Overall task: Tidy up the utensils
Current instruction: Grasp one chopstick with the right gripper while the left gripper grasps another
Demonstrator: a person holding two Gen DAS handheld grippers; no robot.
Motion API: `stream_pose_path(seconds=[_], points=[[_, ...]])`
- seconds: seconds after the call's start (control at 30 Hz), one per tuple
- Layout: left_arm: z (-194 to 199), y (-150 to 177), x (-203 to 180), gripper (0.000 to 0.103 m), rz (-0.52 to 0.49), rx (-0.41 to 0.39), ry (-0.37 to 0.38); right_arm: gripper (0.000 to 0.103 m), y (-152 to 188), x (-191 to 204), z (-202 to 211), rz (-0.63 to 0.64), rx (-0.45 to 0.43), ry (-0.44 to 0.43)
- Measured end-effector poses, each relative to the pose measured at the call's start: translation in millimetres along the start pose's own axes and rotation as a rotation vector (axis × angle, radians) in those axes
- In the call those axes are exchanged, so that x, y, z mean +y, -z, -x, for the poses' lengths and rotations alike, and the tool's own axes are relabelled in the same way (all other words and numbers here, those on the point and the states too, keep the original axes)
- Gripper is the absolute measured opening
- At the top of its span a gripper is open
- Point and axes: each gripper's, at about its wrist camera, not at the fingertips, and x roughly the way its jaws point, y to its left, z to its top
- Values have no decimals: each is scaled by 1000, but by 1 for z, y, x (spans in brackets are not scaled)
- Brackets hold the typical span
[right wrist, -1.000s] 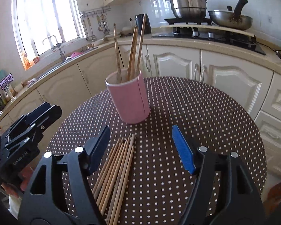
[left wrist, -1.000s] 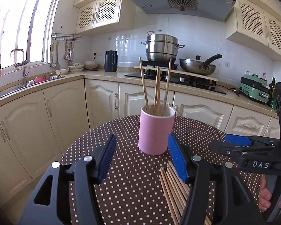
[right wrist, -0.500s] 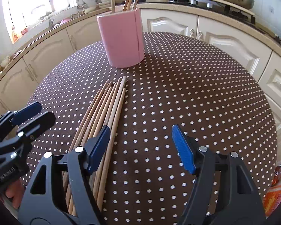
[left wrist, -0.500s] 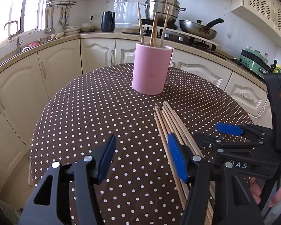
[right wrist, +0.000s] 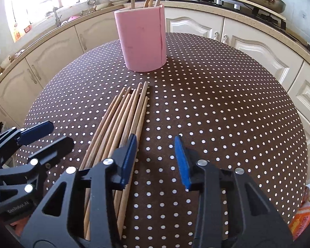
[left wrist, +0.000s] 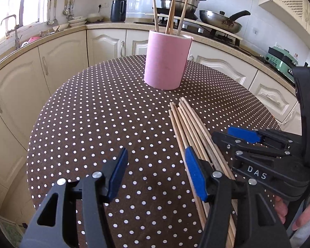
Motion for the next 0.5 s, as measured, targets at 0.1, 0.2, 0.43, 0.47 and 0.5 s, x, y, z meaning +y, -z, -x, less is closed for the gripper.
stream_pose_path(seconds=[0.1, 0.2, 0.43, 0.47, 0.5], points=[[-4, -2, -3, 57, -8, 17, -13, 35, -4, 1, -1, 10, 3, -1], [-7, -4, -6, 57, -9, 28, -23, 32, -8, 3, -5, 12, 23, -14], [-17, -8, -12, 57, -17, 68, -39, 9, -4, 8, -6, 40, 9, -9], [-19, -8, -13, 57, -21, 71, -41, 8, -4, 3, -6, 20, 9, -31], [-20, -8, -15, 57, -29, 71, -46, 8, -4, -2, -5, -4, 9, -54]])
